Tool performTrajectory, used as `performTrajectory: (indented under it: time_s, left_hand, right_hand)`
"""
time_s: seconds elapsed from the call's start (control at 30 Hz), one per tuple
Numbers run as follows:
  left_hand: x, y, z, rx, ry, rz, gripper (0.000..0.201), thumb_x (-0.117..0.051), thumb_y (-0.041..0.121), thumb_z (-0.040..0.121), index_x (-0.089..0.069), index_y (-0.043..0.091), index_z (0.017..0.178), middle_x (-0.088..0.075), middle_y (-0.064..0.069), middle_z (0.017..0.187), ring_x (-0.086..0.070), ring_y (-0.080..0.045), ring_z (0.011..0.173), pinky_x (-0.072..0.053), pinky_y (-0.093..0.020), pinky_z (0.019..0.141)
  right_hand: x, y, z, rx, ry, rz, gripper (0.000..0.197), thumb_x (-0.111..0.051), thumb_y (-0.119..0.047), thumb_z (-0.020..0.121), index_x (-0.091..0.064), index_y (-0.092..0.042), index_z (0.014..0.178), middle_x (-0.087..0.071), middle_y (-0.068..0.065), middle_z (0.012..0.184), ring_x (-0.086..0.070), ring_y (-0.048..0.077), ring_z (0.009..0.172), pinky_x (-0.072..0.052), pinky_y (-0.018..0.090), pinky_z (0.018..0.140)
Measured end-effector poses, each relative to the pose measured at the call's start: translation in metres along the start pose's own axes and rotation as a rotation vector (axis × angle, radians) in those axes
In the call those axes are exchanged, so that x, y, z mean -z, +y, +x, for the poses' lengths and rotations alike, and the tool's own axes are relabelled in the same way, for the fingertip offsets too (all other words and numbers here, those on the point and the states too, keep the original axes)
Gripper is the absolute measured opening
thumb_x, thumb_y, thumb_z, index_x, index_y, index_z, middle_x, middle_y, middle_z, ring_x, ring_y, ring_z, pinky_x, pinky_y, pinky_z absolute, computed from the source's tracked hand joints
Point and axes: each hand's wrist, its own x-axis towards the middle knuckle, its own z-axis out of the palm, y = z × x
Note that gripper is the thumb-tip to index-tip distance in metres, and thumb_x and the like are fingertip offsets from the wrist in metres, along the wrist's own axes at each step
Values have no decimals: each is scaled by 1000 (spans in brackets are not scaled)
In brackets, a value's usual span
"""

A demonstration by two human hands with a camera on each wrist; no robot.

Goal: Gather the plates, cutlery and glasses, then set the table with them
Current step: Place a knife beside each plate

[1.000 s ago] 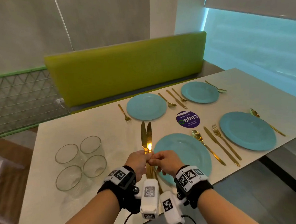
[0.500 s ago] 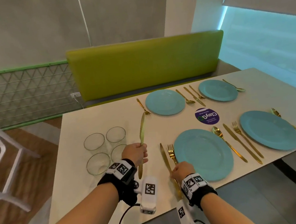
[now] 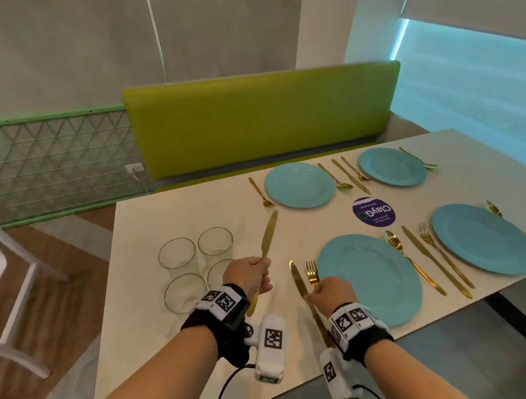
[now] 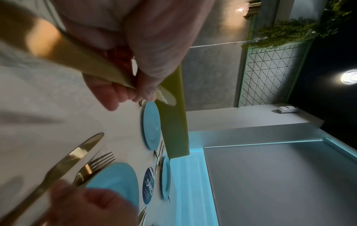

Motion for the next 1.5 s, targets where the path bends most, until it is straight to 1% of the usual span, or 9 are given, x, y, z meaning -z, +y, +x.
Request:
performTrajectory:
  time_s: [0.17,0.3,0.43,0.6,0.73,0.83,1.2,1.37,1.5]
  left_hand:
    - [5,23,-2,-34,-83,232,21,-48,3,91,-62,5,76,-50,-5,64,-43,-13,54,-36,-18,48]
    - [5,51,3,-78,-138,410,30,-45,2,91,-57,-12,115,-55,-7,68,-48,-13,54,-41,-21,50]
    - [10,80,9,-178,-109,868,32,-45,10,91,-58,-5,117,-61,-21,120,-61,-32,106,-49,-35,87]
    - [12,104,29,-224,-2,1145,71,-48,6,90,-6,3,147,-49,-21,133,-53,-31,119,-46,-33,91]
    - [16,123,53,-288,-59,1197,91,-49,1,88,21,10,146,-54,-23,125,-58,-32,109,-48,-34,86]
    - [19,137,75,-322,-75,1202,98,-52,0,86,25,13,145,-58,-22,118,-61,-31,102,-50,-37,87]
    - [53,164,133,-419,283,1055,74,-58,23,89,-15,13,148,-29,-10,149,-25,-28,137,-26,-39,113]
    - [73,154,141,-365,313,977,62,-56,24,90,-27,15,144,-32,-8,146,-27,-26,136,-26,-38,113]
    - [84,147,145,-320,303,929,53,-55,24,91,-35,19,140,-36,-5,144,-29,-22,134,-27,-34,111]
  right_hand:
    - [53,-53,-19,412,227,44,25,-58,-27,87,-66,-24,111,-67,-3,106,-60,18,104,-46,29,90]
    - [71,-84,-23,691,236,-213,32,-51,-22,93,-60,-27,123,-59,-5,124,-57,19,112,-45,32,91]
    - [80,-99,-5,798,196,-314,33,-47,-23,95,-61,-24,125,-60,-2,126,-58,21,114,-47,32,91]
    - [87,-126,30,906,125,-410,29,-47,-26,96,-67,-17,114,-62,8,110,-62,28,97,-46,32,76]
    - [98,-152,67,827,-45,-357,27,-52,-25,94,-69,-14,111,-65,7,113,-60,24,102,-46,30,83]
    - [107,-164,100,746,-182,-230,23,-60,-24,89,-71,-14,107,-72,7,103,-60,15,83,-41,21,76]
    - [91,-183,214,337,-165,-307,33,-58,-36,88,-69,-13,108,-68,3,112,-62,19,105,-48,24,83]
    - [67,-203,256,201,-185,-408,20,-57,-31,88,-64,-14,95,-57,-1,76,-52,16,80,-38,18,51]
    - [49,-211,275,226,-195,-308,42,-52,-17,91,-50,-7,132,-57,14,130,-61,25,99,-45,25,65]
